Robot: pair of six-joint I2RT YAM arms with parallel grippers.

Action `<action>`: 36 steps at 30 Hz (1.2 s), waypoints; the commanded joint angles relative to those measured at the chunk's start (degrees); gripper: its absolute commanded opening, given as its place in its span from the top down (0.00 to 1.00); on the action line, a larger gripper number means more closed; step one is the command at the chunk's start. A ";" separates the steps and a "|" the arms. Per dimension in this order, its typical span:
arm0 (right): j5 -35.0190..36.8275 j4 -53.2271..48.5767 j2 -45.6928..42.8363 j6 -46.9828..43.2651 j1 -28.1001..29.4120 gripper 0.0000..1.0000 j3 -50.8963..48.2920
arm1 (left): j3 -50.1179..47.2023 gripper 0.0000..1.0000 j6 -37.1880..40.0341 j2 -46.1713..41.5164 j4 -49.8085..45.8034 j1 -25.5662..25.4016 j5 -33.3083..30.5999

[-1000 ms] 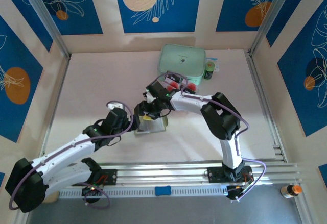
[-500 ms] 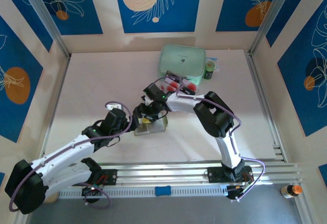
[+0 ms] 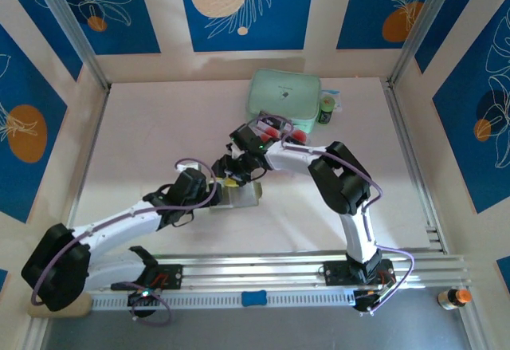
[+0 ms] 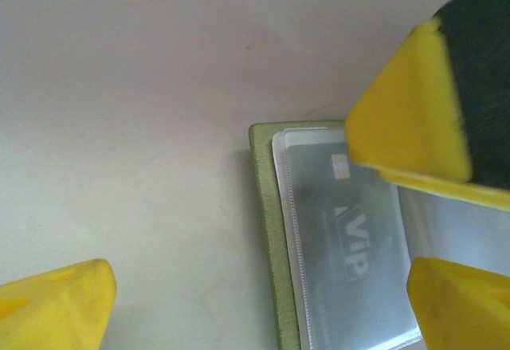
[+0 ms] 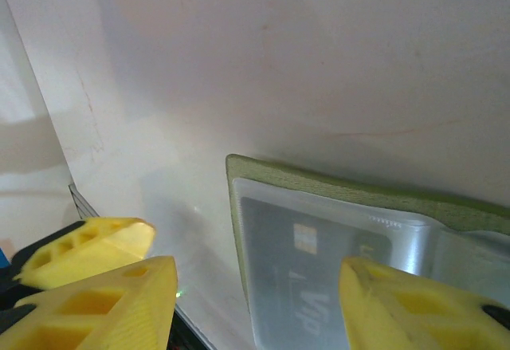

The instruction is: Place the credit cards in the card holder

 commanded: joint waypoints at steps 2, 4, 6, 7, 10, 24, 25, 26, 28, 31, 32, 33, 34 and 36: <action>-0.68 -0.25 -2.95 0.50 -0.93 0.45 -1.06 | 0.57 0.06 1.51 2.89 2.76 0.52 0.93; -0.27 -0.64 -4.18 -0.05 -1.42 0.45 -1.65 | 0.75 0.06 1.66 4.14 2.86 0.55 0.74; 0.81 -1.73 -5.81 -1.29 -1.97 0.45 -2.45 | 0.71 0.06 1.83 4.86 3.04 0.50 0.56; 1.68 -2.67 -6.81 -2.20 -2.29 0.45 -3.03 | 0.60 0.06 1.83 5.14 3.09 0.52 0.39; 5.27 -6.25 -10.09 -5.48 -3.28 0.45 -4.98 | 0.14 0.06 1.85 5.56 3.38 0.54 0.14; 22.13 -18.85 -14.39 -18.40 -4.98 0.45 -10.95 | 0.44 0.06 1.92 6.89 4.22 0.50 0.38; 22.01 -18.64 -13.92 -18.55 -4.99 0.46 -10.87 | 0.57 0.06 1.91 7.12 4.18 0.49 0.46; 21.96 -18.55 -13.34 -18.73 -4.99 0.48 -10.69 | 0.69 0.06 1.97 7.25 4.18 0.50 0.54; 22.25 -18.45 -12.50 -18.93 -5.00 0.50 -10.45 | 1.01 0.06 2.01 7.44 4.06 0.55 0.65; 22.37 -18.22 -12.07 -19.26 -5.33 0.62 -10.73 | 1.44 0.06 2.16 7.57 4.01 0.50 0.82; 22.22 -18.06 -12.18 -19.33 -5.49 0.69 -11.07 | 1.53 0.06 2.25 7.55 4.01 0.53 1.01; 22.10 -17.94 -12.35 -19.40 -5.72 0.77 -11.38 | 1.63 0.06 2.36 7.64 4.01 0.54 1.16; 21.93 -17.84 -12.58 -19.46 -6.02 0.85 -11.84 | 1.81 0.06 2.51 7.70 4.05 0.53 1.34; 21.91 -17.57 -13.43 -19.41 -6.29 0.96 -12.97 | 2.05 0.06 2.70 8.05 4.13 0.55 1.78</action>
